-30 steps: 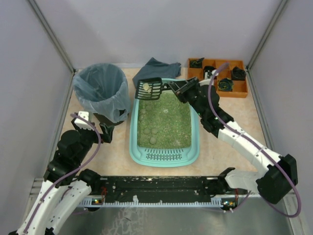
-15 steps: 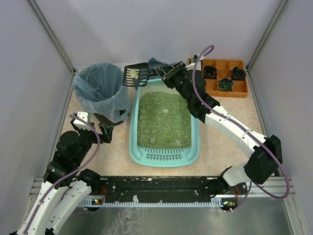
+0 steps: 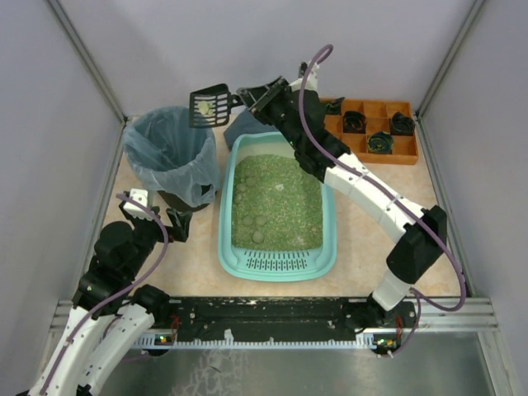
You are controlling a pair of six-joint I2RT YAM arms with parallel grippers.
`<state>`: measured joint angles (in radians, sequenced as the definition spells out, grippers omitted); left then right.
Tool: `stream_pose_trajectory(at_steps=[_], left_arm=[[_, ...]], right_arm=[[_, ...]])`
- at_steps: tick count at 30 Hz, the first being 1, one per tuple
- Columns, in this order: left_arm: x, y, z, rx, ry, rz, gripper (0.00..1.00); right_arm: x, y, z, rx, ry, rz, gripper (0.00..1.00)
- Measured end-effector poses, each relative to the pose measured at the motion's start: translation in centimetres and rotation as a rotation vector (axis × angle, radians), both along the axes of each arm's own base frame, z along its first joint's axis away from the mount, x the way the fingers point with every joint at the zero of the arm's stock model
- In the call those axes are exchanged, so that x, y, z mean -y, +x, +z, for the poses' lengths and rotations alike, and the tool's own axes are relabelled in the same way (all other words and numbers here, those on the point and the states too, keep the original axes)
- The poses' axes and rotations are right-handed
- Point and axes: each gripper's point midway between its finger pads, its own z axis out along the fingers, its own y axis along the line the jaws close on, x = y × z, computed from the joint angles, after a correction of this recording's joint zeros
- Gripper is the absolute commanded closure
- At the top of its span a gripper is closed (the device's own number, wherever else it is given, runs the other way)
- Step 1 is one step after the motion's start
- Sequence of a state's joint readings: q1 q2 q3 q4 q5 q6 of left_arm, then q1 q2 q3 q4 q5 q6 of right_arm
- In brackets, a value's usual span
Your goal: Clean the litter box
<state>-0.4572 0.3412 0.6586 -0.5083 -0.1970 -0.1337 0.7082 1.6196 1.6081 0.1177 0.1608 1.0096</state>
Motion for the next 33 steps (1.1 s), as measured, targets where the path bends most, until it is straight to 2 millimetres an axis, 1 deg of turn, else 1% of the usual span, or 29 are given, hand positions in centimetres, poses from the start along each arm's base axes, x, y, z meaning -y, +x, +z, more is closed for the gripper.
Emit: stream_pose_trajectory(at_steps=[3,6,14,23,26,33], left_arm=[[0.0,0.0,0.0,0.0,0.0,-0.001,0.0],[0.0,0.0,0.0,-0.002,0.001,-0.001,0.0],[0.0,0.0,-0.1,-0.003,0.001,-0.001,0.0],[0.3,0.2,-0.5,-0.022,0.009,-0.009,0.0],[0.3,0.2,-0.5,-0.024,0.009,-0.011,0.0],[0.3,0.2,-0.5,-0.022,0.009,-0.011,0.0]], right_arm=[[-1.4,0.4,-0.1,0.011,-0.037,0.012,1.0],[-3.0,1.1,-0.6,0.011,-0.077,0.025,1.0],[-7.1,2.3,-2.9,-0.005,-0.189,0.069,1.0],[-9.8,2.6,-5.8,0.0,-0.341,0.112,1.0],[-10.9,2.6,-5.9,0.022,-0.375,0.129,1.0],[-12.9,1.9,-5.7,0.089,-0.451,0.18,1.0]])
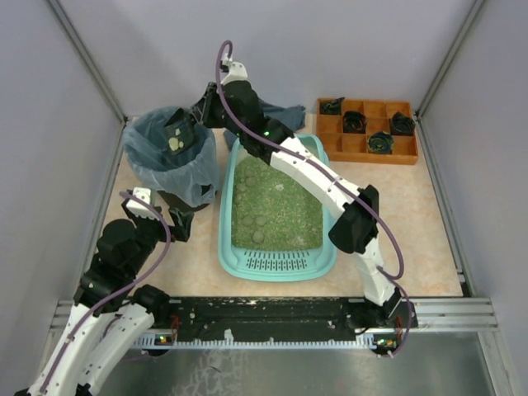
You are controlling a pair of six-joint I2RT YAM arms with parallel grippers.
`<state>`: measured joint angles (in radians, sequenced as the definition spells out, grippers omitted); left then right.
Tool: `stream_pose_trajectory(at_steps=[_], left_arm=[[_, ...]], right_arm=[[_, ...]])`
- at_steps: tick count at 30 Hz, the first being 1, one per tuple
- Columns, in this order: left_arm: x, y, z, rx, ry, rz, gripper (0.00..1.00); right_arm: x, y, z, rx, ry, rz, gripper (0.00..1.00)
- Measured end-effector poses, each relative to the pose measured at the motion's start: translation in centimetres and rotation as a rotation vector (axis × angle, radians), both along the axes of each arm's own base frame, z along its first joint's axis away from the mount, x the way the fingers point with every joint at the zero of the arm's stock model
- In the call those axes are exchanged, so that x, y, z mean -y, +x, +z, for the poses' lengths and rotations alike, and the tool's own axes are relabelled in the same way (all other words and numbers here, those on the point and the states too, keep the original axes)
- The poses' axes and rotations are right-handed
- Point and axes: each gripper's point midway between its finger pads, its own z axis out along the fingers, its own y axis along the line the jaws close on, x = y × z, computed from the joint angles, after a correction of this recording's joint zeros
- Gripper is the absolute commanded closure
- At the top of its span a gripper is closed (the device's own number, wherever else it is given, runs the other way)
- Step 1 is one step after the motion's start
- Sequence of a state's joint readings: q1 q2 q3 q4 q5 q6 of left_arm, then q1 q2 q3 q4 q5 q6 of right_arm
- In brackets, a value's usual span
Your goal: Clean the litter box
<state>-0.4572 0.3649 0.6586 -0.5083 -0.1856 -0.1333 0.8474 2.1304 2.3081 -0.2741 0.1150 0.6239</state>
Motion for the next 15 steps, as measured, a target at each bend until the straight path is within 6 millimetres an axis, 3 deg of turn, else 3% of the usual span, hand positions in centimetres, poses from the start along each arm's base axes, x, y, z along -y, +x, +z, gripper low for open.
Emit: stream_pose_trajectory(at_steps=[9,15], left_arm=[[0.0,0.0,0.0,0.001,-0.001,0.0,0.0],[0.0,0.0,0.0,0.001,-0.001,0.0,0.0]], right_arm=[[-1.6,-1.7,-0.5,0.081,-0.089,0.064,1.0],[-2.3,-2.4,0.4,0.207,-0.158,0.06,1.0]])
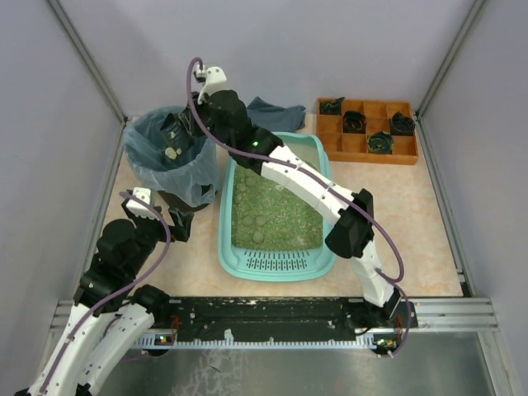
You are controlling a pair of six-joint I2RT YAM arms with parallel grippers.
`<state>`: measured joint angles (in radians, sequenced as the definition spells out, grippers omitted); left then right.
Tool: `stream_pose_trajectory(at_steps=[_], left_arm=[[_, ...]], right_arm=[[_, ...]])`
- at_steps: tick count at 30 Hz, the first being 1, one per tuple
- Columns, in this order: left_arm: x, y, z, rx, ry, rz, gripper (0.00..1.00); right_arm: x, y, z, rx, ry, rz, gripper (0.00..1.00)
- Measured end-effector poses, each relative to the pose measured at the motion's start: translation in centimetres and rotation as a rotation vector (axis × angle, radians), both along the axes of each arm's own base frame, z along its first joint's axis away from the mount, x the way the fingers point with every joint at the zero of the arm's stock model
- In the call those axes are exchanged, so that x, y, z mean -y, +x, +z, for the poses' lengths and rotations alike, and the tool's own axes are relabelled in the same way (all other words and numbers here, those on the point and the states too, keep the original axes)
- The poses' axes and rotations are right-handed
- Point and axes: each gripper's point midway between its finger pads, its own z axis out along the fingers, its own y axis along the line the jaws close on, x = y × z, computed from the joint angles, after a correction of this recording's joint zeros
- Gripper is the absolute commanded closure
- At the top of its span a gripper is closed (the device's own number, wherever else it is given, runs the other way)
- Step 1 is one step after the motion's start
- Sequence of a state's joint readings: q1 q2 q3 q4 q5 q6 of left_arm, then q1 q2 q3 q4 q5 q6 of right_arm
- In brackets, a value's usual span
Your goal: Clean the litter box
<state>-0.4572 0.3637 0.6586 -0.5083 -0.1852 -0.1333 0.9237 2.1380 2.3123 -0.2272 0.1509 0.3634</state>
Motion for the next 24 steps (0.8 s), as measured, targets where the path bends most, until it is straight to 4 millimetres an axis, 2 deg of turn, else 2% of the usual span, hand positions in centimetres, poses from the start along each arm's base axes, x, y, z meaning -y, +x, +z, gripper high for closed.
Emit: stream_pose_trajectory(at_steps=[8,13,17,24], left_arm=[[0.0,0.0,0.0,0.0,0.0,0.0,0.0],[0.0,0.0,0.0,0.0,0.0,0.0,0.0],[0.0,0.0,0.0,0.0,0.0,0.0,0.0],[0.0,0.0,0.0,0.0,0.0,0.0,0.0]], right_arm=[[-1.8,-2.3,2.0,0.217,-0.096,0.002,1.0],[-2.0,-2.6,2.8,0.283,-0.117,-0.016,1.0],[-1.8,-2.2,2.7,0.296,-0.125,-0.038,1.0],[-1.3,-1.6,1.1,0.258,-0.139,-0.082,1.0]])
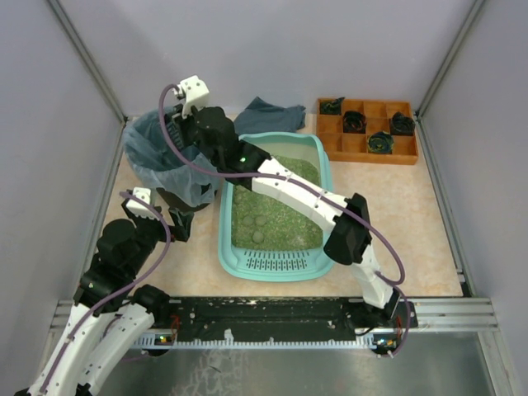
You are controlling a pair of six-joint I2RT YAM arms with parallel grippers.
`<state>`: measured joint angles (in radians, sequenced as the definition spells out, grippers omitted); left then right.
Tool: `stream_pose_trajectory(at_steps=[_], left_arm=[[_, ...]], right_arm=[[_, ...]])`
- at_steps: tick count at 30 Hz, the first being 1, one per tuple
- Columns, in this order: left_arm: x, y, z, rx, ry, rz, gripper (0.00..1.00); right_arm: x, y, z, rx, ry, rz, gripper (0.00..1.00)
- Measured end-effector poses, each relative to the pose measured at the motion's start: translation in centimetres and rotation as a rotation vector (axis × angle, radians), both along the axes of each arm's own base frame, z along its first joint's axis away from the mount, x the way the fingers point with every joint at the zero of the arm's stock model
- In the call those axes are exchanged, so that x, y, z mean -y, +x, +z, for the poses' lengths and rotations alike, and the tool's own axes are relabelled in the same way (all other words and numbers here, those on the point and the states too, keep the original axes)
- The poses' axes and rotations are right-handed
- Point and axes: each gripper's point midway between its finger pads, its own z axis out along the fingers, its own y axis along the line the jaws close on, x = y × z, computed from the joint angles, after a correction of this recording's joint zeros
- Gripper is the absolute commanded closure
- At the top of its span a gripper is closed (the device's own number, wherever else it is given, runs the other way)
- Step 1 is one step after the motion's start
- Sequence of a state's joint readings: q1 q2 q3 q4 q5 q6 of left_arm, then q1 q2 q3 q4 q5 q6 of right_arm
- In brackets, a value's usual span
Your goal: Clean the litter box
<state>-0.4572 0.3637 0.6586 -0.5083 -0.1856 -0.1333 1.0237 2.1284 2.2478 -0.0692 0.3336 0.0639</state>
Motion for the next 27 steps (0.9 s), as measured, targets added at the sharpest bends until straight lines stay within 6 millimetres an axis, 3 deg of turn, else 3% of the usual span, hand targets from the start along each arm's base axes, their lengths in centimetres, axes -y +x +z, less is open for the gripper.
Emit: stream_pose_trajectory(at_steps=[5,12,22,27], left_arm=[[0.0,0.0,0.0,0.0,0.0,0.0,0.0],[0.0,0.0,0.0,0.0,0.0,0.0,0.0],[0.0,0.0,0.0,0.0,0.0,0.0,0.0],[0.0,0.0,0.0,0.0,0.0,0.0,0.0]], right_arm=[[0.9,0.2,-1.1,-0.035,-0.003,-0.043,1.0],[2.4,0.0,-0.6,-0.073,0.041,-0.093,1.0],[6.9,-2.0,0.4,-0.12,0.125,-0.093,1.0],[10.8,-1.3,2.4,-0.178,0.264,-0.048,1.0]])
